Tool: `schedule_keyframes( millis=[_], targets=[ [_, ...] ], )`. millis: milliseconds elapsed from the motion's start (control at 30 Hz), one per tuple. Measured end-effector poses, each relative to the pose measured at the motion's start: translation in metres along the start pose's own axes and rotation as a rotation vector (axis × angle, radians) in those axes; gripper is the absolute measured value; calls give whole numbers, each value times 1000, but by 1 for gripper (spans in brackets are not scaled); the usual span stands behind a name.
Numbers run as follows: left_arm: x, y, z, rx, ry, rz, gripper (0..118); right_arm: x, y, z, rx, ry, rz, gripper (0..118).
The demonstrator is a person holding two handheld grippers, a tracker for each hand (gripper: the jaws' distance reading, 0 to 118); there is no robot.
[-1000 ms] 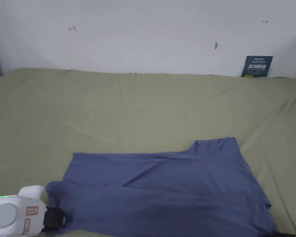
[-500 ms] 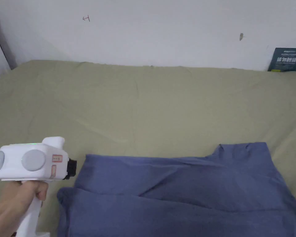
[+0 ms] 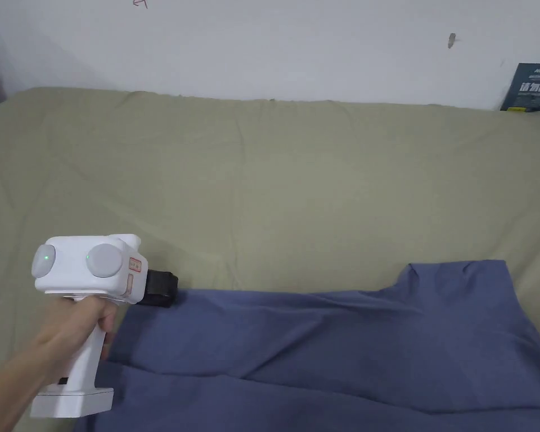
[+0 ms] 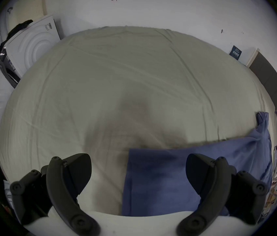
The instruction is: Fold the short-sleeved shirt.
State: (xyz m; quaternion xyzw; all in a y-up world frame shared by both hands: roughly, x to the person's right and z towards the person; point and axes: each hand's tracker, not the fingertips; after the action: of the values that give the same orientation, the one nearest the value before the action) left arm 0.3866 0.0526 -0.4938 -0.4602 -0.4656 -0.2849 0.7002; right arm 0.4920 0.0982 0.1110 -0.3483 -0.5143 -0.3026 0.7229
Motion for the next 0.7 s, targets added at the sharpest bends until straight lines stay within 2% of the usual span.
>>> schedule_keyframes(
  millis=[67,167,200,233,333,367,433,467,600,700],
  targets=[
    [5,1,0,7,-1,-49,57,2,2,-5,-12,0,0,0],
    [13,-2,7,40,20,-111,41,5,7,-14,-27,-18,27,0],
    [9,1,11,43,-5,-108,13,6,9,-16,-28,-16,33,0],
    [11,2,11,32,-3,-99,0,6,11,-18,-32,-12,41,0],
    [11,2,11,31,-5,-110,0,12,22,-27,-33,-22,30,1],
    [11,1,11,28,-7,-106,0,15,26,-31,-34,-28,19,21],
    [11,-1,9,25,-17,-85,0,19,37,-48,-110,-26,-25,101],
    [10,2,9,23,-19,-83,0,20,40,-49,-134,1,-37,118],
    [11,1,8,27,-19,-88,0,9,53,-76,-148,-10,3,118],
    [13,0,6,27,-14,-93,0,-1,52,-87,-228,5,33,117]
  ],
)
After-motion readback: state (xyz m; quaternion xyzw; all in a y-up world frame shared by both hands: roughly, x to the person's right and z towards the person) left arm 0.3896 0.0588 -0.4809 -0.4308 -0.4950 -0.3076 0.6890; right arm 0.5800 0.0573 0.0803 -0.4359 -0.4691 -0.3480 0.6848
